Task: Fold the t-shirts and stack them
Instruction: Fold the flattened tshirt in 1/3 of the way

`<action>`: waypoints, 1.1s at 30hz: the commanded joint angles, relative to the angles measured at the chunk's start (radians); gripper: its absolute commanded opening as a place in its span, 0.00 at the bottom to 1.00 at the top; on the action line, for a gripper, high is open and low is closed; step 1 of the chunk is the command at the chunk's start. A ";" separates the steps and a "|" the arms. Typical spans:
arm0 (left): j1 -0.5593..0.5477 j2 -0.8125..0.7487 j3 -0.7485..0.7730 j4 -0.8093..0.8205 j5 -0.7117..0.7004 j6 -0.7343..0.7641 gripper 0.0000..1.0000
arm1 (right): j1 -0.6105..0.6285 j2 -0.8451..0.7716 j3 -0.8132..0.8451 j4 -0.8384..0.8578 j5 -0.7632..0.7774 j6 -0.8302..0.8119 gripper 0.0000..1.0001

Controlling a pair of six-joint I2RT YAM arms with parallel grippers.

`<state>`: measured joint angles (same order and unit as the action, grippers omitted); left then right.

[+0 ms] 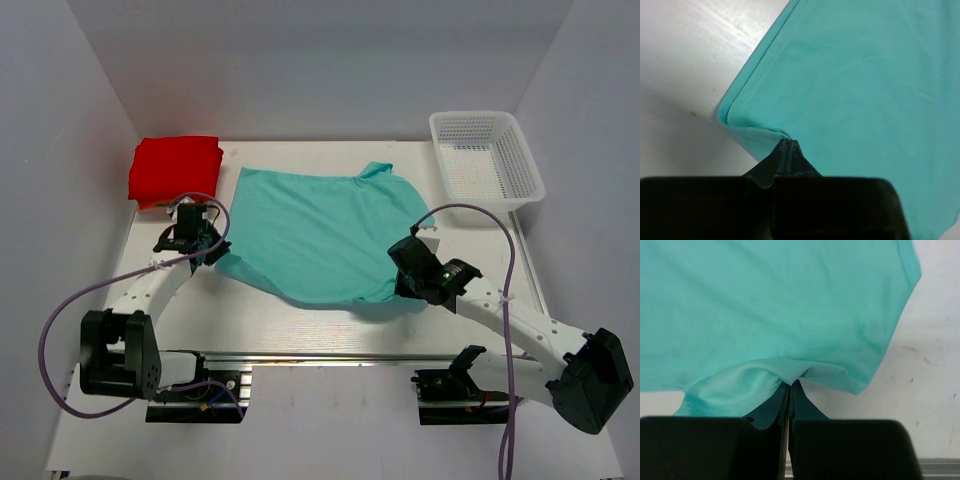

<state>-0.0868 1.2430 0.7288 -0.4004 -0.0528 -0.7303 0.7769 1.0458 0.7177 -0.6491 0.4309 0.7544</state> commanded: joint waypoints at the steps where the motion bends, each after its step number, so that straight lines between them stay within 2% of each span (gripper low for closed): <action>1: 0.004 0.044 0.099 0.044 -0.021 -0.018 0.00 | -0.062 0.058 0.086 0.074 0.089 -0.058 0.00; 6: 0.004 0.101 0.168 0.044 -0.114 -0.040 0.00 | -0.134 0.120 0.140 0.135 0.077 -0.119 0.00; 7: 0.013 0.111 0.193 0.044 -0.123 -0.050 0.00 | -0.178 0.135 0.147 0.141 0.072 -0.124 0.00; 12: 0.013 0.197 0.254 0.087 -0.163 -0.064 0.00 | -0.248 0.193 0.200 0.167 0.065 -0.179 0.00; 18: 0.013 0.340 0.382 0.101 -0.173 -0.054 0.00 | -0.318 0.295 0.258 0.216 -0.032 -0.216 0.00; 27: 0.013 0.518 0.483 0.173 -0.142 -0.035 0.00 | -0.389 0.454 0.336 0.313 -0.073 -0.296 0.00; 32: 0.013 0.582 0.530 0.183 -0.154 -0.035 0.00 | -0.427 0.534 0.374 0.358 -0.081 -0.280 0.00; 33: 0.013 0.593 0.555 0.169 -0.163 -0.035 0.00 | -0.433 0.560 0.391 0.345 -0.081 -0.270 0.10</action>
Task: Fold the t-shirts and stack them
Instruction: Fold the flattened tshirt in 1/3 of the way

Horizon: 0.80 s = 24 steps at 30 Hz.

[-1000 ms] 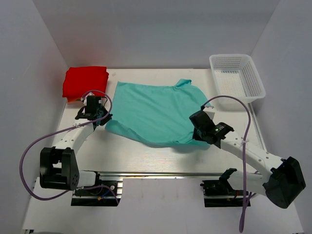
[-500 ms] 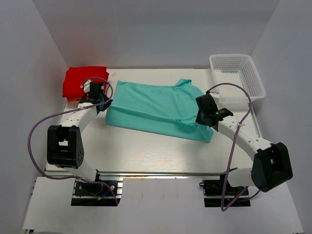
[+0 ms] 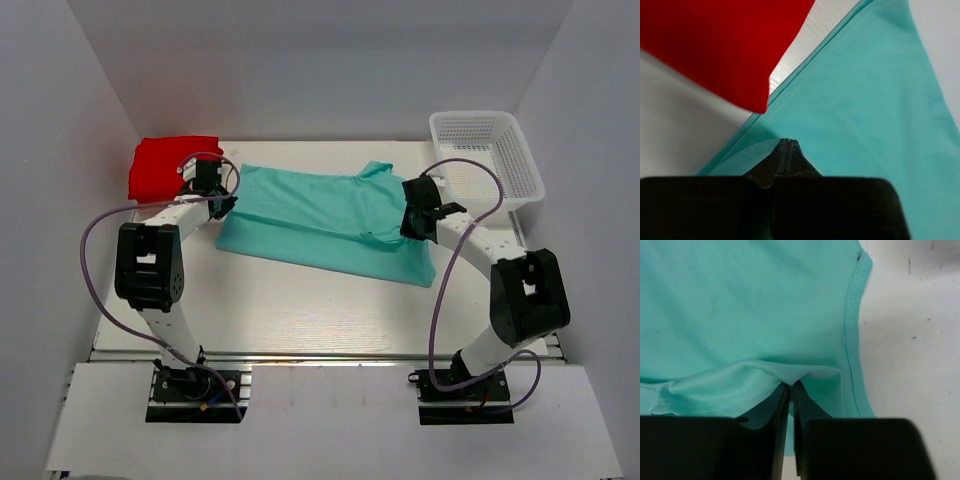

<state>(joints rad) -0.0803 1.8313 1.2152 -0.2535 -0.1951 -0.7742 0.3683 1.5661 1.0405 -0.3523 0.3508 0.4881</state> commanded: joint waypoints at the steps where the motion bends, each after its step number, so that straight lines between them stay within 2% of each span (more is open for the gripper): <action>1: 0.007 0.016 0.082 0.013 -0.035 0.009 0.00 | -0.038 0.067 0.114 0.042 -0.009 0.000 0.16; 2: 0.007 0.035 0.117 -0.016 -0.047 0.009 0.00 | -0.046 0.098 0.133 0.044 -0.012 0.001 0.21; 4: 0.007 0.055 0.156 -0.026 -0.070 0.027 0.00 | -0.061 0.159 0.205 0.062 -0.012 -0.002 0.22; 6: 0.007 0.083 0.265 -0.113 -0.079 0.047 0.10 | -0.072 0.192 0.266 0.070 -0.029 -0.008 0.32; 7: 0.007 0.104 0.299 -0.140 -0.079 0.059 0.27 | -0.080 0.237 0.320 0.050 -0.036 -0.013 0.38; 8: 0.007 0.105 0.355 -0.188 -0.079 0.072 0.66 | -0.083 0.247 0.358 0.030 -0.058 -0.013 0.40; 9: 0.007 0.114 0.377 -0.202 -0.058 0.104 0.99 | -0.081 0.249 0.362 0.013 -0.070 -0.031 0.42; 10: 0.007 0.114 0.392 -0.202 -0.037 0.128 1.00 | -0.083 0.242 0.366 0.016 -0.090 -0.043 0.46; 11: 0.007 0.114 0.412 -0.211 -0.017 0.147 1.00 | -0.072 0.217 0.328 0.027 -0.146 -0.045 0.55; 12: 0.007 0.114 0.412 -0.240 -0.004 0.147 1.00 | -0.074 0.180 0.301 0.041 -0.174 -0.061 0.68; 13: 0.007 0.114 0.412 -0.253 0.006 0.156 1.00 | -0.072 0.158 0.277 0.082 -0.229 -0.084 0.76; 14: 0.007 0.100 0.402 -0.262 0.006 0.156 1.00 | -0.071 0.112 0.185 0.097 -0.258 -0.107 0.90; 17: -0.007 0.046 0.312 -0.244 0.042 0.182 1.00 | -0.063 0.025 0.063 0.157 -0.409 -0.152 0.90; 19: -0.018 -0.007 0.249 -0.170 0.100 0.202 1.00 | -0.051 -0.046 -0.034 0.179 -0.499 -0.167 0.90; 21: -0.027 -0.033 0.140 -0.056 0.259 0.233 1.00 | -0.032 -0.080 -0.088 0.202 -0.562 -0.180 0.90; 24: -0.038 -0.043 0.029 0.016 0.378 0.242 1.00 | -0.009 -0.071 -0.128 0.249 -0.626 -0.174 0.90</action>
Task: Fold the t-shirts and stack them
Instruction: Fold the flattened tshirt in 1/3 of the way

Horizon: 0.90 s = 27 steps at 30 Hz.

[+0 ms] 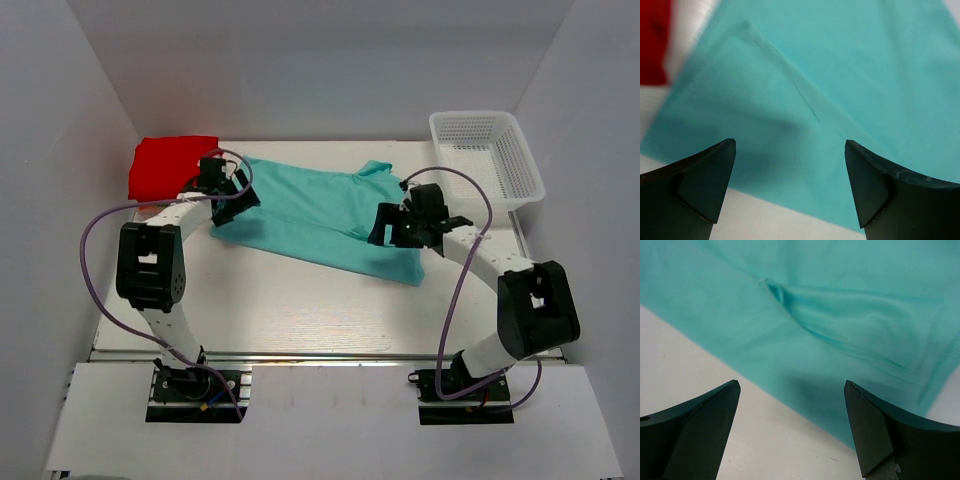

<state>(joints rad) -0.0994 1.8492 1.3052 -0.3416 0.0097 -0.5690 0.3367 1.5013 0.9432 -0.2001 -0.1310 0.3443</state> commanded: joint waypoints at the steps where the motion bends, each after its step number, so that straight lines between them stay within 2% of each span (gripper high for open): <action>1: -0.029 -0.061 -0.084 0.104 0.182 0.037 1.00 | 0.028 0.010 -0.035 0.112 -0.157 -0.018 0.90; 9: -0.049 0.010 -0.109 0.079 0.162 0.046 1.00 | 0.087 0.129 -0.029 0.255 -0.168 0.035 0.90; 17: -0.049 0.021 -0.142 0.078 0.131 0.046 1.00 | 0.094 0.214 -0.006 0.369 -0.013 0.071 0.90; 22: -0.049 0.042 -0.142 0.067 0.122 0.055 1.00 | 0.088 0.272 0.066 0.418 0.070 0.078 0.90; 27: -0.049 0.053 -0.142 0.046 0.102 0.055 1.00 | 0.087 0.329 0.117 0.566 0.155 0.044 0.90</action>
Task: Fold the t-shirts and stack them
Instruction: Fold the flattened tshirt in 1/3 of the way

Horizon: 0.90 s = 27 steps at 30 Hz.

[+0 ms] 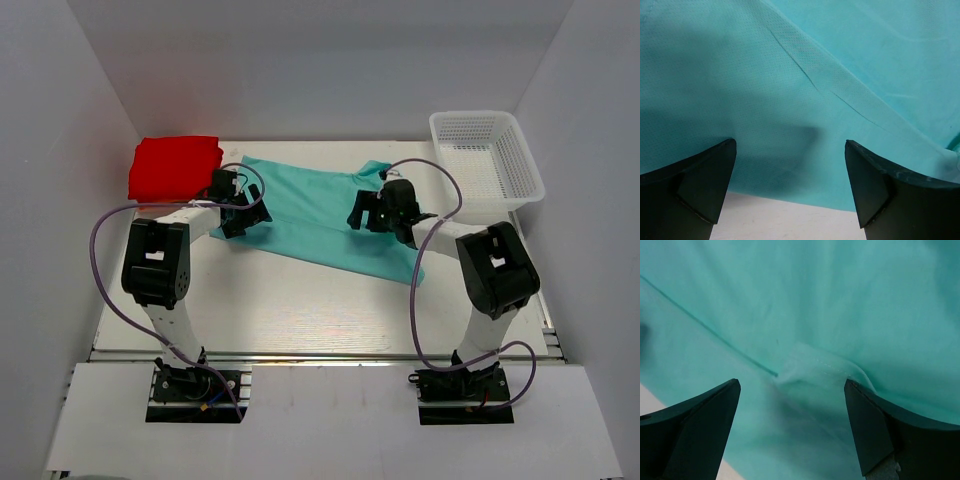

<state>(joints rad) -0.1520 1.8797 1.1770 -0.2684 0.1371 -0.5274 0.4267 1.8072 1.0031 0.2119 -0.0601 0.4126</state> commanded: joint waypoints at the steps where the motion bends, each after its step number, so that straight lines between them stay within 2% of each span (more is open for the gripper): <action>1: 0.003 0.032 -0.004 -0.037 -0.025 0.014 1.00 | -0.002 0.044 0.089 0.193 0.113 -0.041 0.90; 3: 0.003 0.032 -0.004 -0.037 -0.025 0.023 1.00 | -0.008 0.084 0.123 0.198 0.149 -0.067 0.90; 4: 0.003 0.032 0.006 -0.048 -0.025 0.023 1.00 | -0.011 0.118 0.199 0.181 0.157 -0.077 0.90; 6: 0.003 0.032 0.006 -0.058 -0.025 0.032 1.00 | -0.011 0.132 0.264 0.105 0.166 -0.113 0.90; 10: 0.003 0.032 0.015 -0.058 -0.034 0.032 1.00 | -0.008 0.075 0.276 0.023 0.163 -0.133 0.90; 16: 0.003 0.012 0.015 -0.058 -0.034 0.041 1.00 | -0.005 -0.074 0.114 -0.155 0.143 -0.066 0.90; 20: 0.003 -0.011 -0.011 -0.058 -0.024 0.041 1.00 | -0.014 -0.201 -0.067 -0.186 0.086 0.014 0.90; 27: 0.003 -0.043 -0.100 -0.057 0.041 0.050 1.00 | -0.037 -0.276 -0.290 -0.210 0.071 0.130 0.90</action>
<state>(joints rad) -0.1520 1.8606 1.1435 -0.2497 0.1493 -0.4934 0.4107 1.5669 0.7658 0.0399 0.0246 0.4644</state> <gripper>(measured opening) 0.994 0.905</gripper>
